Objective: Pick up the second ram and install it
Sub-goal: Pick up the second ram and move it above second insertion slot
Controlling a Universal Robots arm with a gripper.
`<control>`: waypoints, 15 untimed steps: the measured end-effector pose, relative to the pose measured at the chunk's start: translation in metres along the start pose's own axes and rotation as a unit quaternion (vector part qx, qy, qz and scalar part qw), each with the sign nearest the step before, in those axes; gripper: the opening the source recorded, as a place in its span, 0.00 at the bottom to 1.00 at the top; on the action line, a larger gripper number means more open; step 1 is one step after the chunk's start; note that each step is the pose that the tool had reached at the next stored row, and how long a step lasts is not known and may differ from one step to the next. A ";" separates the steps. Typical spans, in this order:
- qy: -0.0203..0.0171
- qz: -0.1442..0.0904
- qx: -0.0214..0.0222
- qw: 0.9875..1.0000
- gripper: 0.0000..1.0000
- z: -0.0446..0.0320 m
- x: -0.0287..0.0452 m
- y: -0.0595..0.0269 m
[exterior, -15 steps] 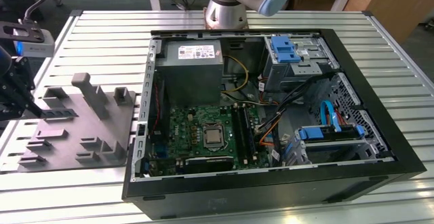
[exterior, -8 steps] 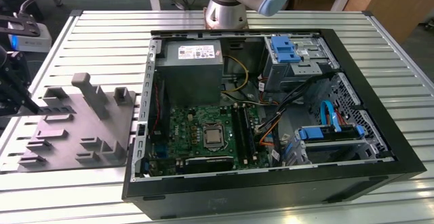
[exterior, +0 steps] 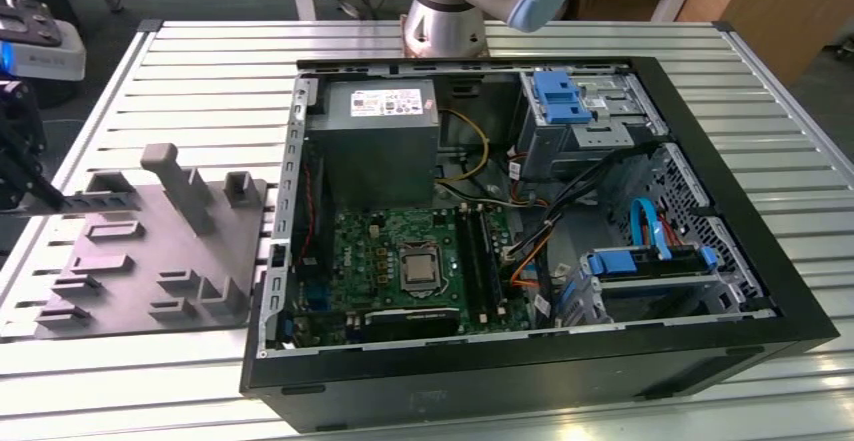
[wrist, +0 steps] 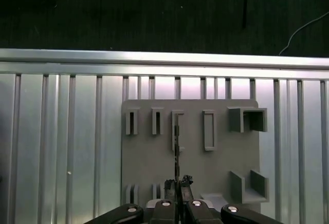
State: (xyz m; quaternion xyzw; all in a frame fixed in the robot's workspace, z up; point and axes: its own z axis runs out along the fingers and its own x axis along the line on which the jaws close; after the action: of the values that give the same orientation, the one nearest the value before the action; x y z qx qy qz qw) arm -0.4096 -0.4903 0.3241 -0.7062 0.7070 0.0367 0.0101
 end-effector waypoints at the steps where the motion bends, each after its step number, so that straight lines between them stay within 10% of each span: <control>1: 0.000 0.000 0.000 1.000 0.14 -0.0035 -0.0002 0.0002; 15: -0.002 0.000 0.000 1.000 0.14 -0.0406 -0.0027 0.0016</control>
State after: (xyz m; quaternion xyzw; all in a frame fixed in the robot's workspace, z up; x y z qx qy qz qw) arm -0.4096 -0.4903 0.3649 -0.7061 0.7070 0.0380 0.0114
